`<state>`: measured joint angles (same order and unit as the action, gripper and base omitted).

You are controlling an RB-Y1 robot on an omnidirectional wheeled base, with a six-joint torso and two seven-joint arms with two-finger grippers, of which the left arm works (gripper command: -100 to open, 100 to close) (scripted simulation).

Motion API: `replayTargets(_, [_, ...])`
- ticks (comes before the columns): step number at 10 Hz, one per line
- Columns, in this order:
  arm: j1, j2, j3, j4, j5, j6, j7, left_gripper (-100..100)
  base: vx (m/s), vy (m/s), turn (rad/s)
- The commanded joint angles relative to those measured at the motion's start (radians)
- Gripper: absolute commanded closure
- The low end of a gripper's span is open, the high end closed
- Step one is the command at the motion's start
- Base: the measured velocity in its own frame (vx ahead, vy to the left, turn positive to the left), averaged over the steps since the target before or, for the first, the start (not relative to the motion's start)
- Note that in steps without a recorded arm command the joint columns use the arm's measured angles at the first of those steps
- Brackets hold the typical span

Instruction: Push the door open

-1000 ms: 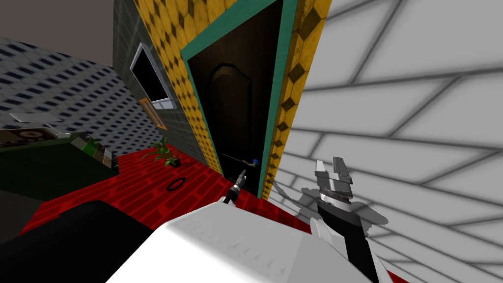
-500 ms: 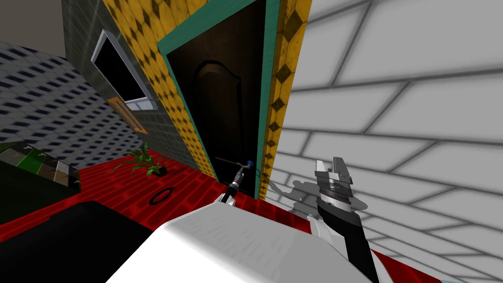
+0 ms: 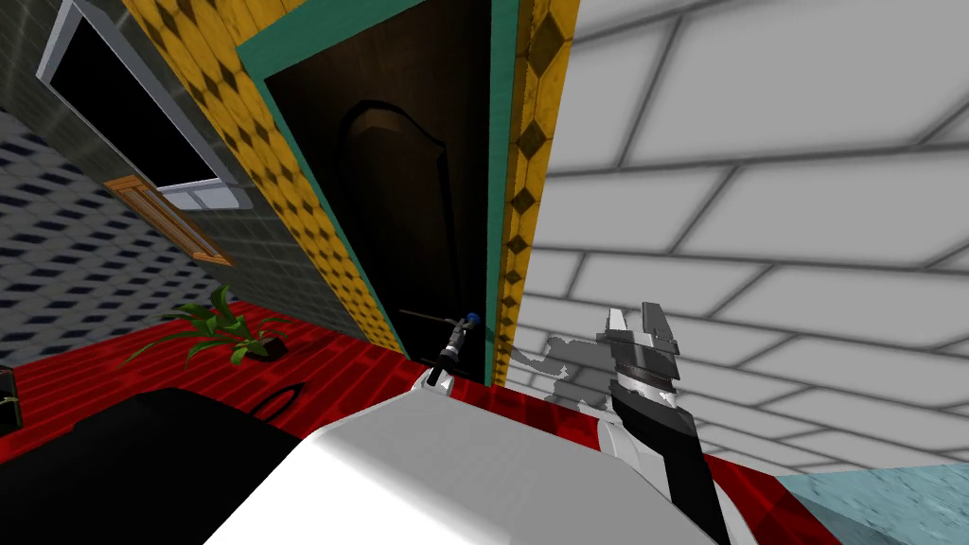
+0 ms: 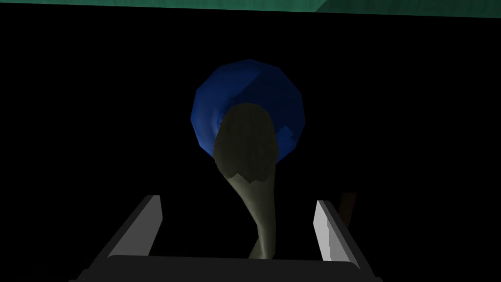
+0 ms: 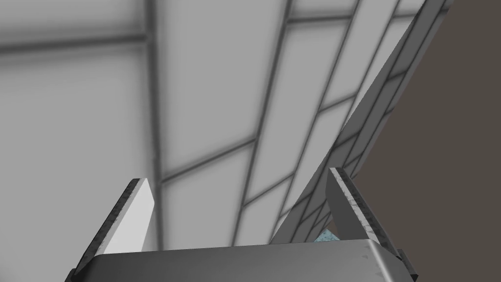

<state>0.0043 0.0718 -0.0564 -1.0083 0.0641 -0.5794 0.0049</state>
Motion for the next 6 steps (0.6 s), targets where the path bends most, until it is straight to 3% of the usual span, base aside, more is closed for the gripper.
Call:
replayTargets(1, [-0.021, -0.008, 0.027, 0.026, 0.007, -0.004, -0.009, -100, 0.047, 0.010, -0.208])
replayTargets(2, [-0.035, -0.016, 0.048, 0.044, 0.013, -0.005, -0.017, -100, 0.051, 0.008, -0.127])
replayTargets(3, [-0.024, -0.012, 0.035, 0.028, 0.010, -0.001, -0.012, -100, 0.024, 0.006, -0.034])
replayTargets(4, [-0.024, -0.012, 0.035, 0.028, 0.010, -0.001, -0.012, 100, -0.003, -0.001, 0.034])
replayTargets(6, [-0.024, -0.012, 0.035, 0.028, 0.010, -0.001, -0.012, 100, -0.004, -0.002, 0.000])
